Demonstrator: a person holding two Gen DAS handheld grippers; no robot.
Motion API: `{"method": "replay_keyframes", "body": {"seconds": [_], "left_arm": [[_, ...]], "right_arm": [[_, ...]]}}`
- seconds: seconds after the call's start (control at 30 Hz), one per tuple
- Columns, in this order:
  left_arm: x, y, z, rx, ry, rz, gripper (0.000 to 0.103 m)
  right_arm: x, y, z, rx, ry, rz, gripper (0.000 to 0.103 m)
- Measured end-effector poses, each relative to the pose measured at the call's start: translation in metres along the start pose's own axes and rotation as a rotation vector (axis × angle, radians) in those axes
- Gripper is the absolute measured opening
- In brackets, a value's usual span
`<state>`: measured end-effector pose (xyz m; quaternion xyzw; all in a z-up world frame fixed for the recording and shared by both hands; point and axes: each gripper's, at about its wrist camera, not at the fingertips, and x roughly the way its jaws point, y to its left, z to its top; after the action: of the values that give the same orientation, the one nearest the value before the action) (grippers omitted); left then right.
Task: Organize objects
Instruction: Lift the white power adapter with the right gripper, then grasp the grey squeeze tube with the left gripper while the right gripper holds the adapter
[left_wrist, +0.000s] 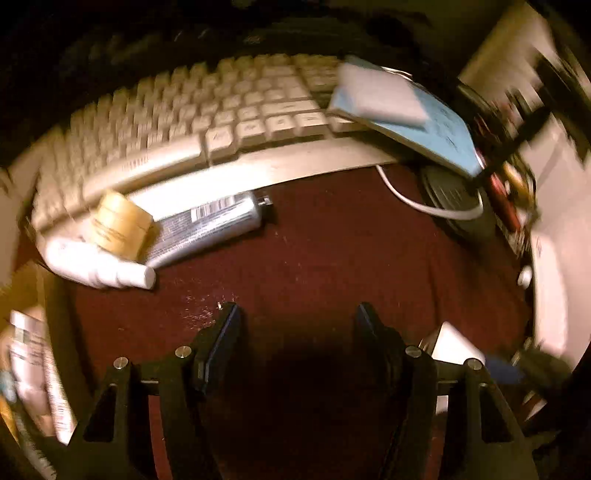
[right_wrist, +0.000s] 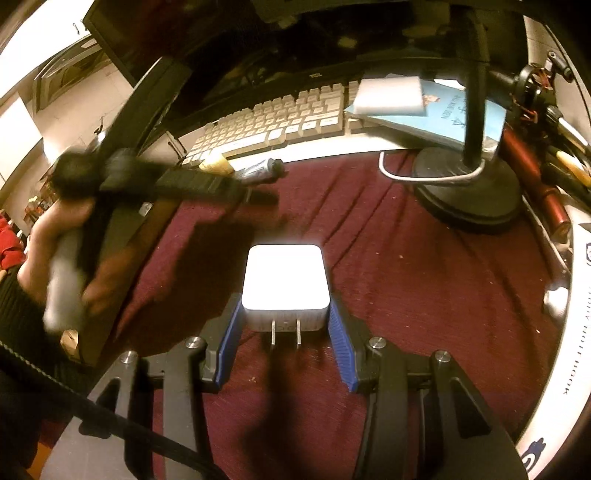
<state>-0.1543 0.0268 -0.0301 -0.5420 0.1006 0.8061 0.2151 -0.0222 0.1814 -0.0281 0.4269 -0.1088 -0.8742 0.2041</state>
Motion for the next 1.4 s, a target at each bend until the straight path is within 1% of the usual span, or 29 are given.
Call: {"method": "replay_keyframes", "body": {"seconds": [0.03,0.07,0.13,0.17,0.3,0.33,0.37,0.43,0.5,0.57,0.63,0.67,0.7,0.8,0.87,0.97,1.0,1.03,1.1,1.13,1.17,1.2,1.27,1.3,1.37,1.4], "left_arm": [[-0.003,-0.003,0.0,0.019,-0.015,0.02,0.058],[-0.006,-0.002,0.002,0.014,-0.035,0.02,0.058],[-0.01,0.005,0.011,-0.032,-0.076,-0.011,0.059],[-0.011,0.01,0.017,-0.054,-0.093,-0.015,0.059],[-0.01,0.027,0.044,-0.147,-0.186,0.013,0.059],[-0.01,0.029,0.05,-0.152,-0.202,-0.003,0.059],[-0.007,0.031,0.056,-0.14,-0.208,-0.016,0.059],[0.0,0.03,0.065,-0.085,-0.201,0.002,0.059],[0.012,0.026,0.069,-0.041,-0.164,0.008,0.059],[0.025,0.028,0.069,-0.028,-0.128,-0.004,0.059],[0.031,0.029,0.062,-0.013,-0.102,-0.008,0.059],[0.031,0.028,0.057,0.006,-0.097,-0.001,0.059],[0.03,0.028,0.053,0.019,-0.093,-0.01,0.059],[0.019,0.023,0.031,0.032,-0.063,-0.058,0.059],[0.014,0.016,0.015,0.038,-0.015,-0.124,0.059],[0.003,-0.002,-0.015,0.07,0.003,-0.098,0.059],[0.0,-0.01,-0.025,0.072,0.02,-0.128,0.059],[-0.004,-0.015,-0.035,0.061,0.02,-0.135,0.059],[-0.011,-0.023,-0.053,0.037,0.018,-0.125,0.059],[-0.014,-0.026,-0.058,0.02,0.003,-0.131,0.059],[-0.024,-0.029,-0.061,-0.003,-0.037,-0.13,0.059],[-0.034,-0.029,-0.064,-0.028,-0.101,-0.106,0.059],[-0.048,-0.021,-0.065,-0.081,-0.196,-0.024,0.059],[-0.047,-0.017,-0.059,-0.142,-0.221,0.009,0.059],[-0.045,0.001,-0.055,-0.279,-0.226,0.081,0.059],[-0.041,0.011,-0.051,-0.366,-0.23,0.16,0.059]], "right_arm": [[-0.001,-0.001,0.0,0.003,-0.002,-0.004,0.044],[-0.002,-0.001,0.0,0.004,-0.002,-0.008,0.044],[-0.004,0.0,-0.001,0.005,-0.006,-0.015,0.044],[-0.006,0.0,-0.001,0.004,-0.008,-0.019,0.044],[-0.009,0.001,-0.003,0.01,-0.013,-0.029,0.044],[-0.009,0.0,-0.003,0.011,-0.011,-0.032,0.044],[-0.009,0.0,-0.003,0.014,-0.009,-0.031,0.044],[-0.008,0.0,-0.003,0.013,-0.008,-0.031,0.044],[-0.008,0.001,-0.002,0.009,-0.01,-0.035,0.044],[-0.007,0.0,0.0,0.01,-0.01,-0.033,0.044],[-0.007,0.0,0.002,0.009,-0.011,-0.032,0.044],[-0.006,0.0,0.002,0.009,-0.01,-0.031,0.044],[-0.006,0.0,0.002,0.009,-0.01,-0.03,0.044],[-0.007,-0.001,0.001,0.012,-0.009,-0.026,0.044],[-0.008,-0.002,0.001,0.018,-0.011,-0.024,0.044],[-0.01,-0.004,0.0,0.024,-0.014,-0.029,0.044],[-0.011,-0.004,-0.001,0.025,-0.015,-0.032,0.044],[-0.013,-0.004,-0.002,0.025,-0.016,-0.036,0.044],[-0.016,-0.004,-0.003,0.028,-0.02,-0.042,0.044],[-0.018,-0.004,-0.005,0.028,-0.024,-0.044,0.044],[-0.019,-0.004,-0.005,0.028,-0.025,-0.048,0.044],[-0.02,-0.003,-0.006,0.026,-0.026,-0.052,0.044],[-0.02,-0.001,-0.007,0.024,-0.025,-0.06,0.044],[-0.02,0.001,-0.007,0.023,-0.024,-0.064,0.044],[-0.02,0.004,-0.008,0.015,-0.024,-0.067,0.044],[-0.019,0.006,-0.008,0.012,-0.023,-0.069,0.044]]}}
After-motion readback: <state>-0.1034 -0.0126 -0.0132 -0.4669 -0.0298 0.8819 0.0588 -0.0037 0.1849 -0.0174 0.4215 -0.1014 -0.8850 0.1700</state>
